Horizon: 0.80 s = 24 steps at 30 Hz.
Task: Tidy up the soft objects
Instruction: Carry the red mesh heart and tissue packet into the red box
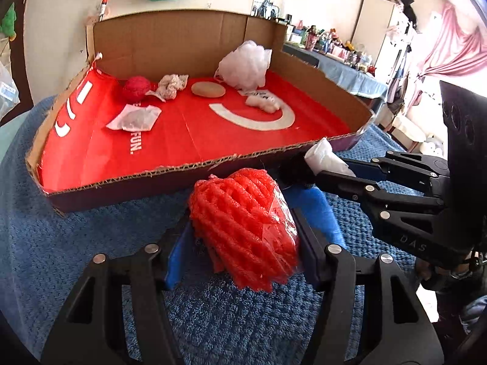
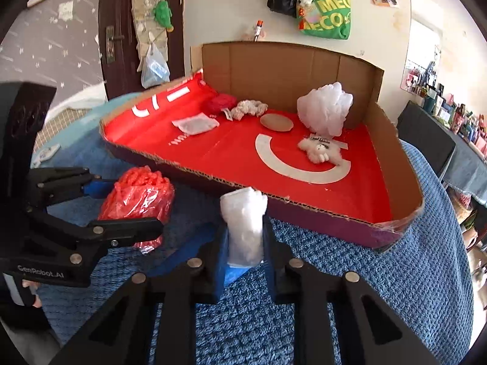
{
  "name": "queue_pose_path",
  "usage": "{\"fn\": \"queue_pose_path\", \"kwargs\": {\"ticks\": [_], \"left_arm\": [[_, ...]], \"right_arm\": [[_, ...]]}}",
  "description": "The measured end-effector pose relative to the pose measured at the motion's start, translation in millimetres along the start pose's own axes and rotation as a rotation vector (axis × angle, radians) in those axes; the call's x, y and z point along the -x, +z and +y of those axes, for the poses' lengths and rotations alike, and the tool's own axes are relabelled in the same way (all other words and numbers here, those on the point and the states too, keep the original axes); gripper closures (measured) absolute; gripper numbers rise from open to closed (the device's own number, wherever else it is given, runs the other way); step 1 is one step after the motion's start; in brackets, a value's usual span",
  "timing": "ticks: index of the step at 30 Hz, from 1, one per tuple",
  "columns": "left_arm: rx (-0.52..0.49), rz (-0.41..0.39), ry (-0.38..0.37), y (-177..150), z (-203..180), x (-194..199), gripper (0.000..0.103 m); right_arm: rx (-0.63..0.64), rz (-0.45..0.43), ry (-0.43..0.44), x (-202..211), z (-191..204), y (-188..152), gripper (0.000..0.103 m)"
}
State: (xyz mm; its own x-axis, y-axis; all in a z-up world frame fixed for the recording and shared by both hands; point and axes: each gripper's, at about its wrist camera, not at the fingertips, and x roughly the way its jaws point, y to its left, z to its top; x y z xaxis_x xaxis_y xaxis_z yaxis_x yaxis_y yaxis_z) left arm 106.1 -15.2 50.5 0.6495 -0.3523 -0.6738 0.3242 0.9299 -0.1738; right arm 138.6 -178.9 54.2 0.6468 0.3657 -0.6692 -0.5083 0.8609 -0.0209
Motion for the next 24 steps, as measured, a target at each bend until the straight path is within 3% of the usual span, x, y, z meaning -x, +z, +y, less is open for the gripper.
{"fn": "queue_pose_path", "kwargs": {"ticks": [16, 24], "left_arm": [[-0.037, -0.065, -0.008, 11.0, -3.3, 24.1, 0.044], [-0.056, -0.054, -0.038, 53.0, 10.2, 15.2, 0.044]], "right_arm": [[-0.043, -0.066, 0.013, 21.4, 2.0, 10.2, 0.081], [-0.083, -0.09, 0.067, 16.6, -13.3, 42.4, 0.081]]}}
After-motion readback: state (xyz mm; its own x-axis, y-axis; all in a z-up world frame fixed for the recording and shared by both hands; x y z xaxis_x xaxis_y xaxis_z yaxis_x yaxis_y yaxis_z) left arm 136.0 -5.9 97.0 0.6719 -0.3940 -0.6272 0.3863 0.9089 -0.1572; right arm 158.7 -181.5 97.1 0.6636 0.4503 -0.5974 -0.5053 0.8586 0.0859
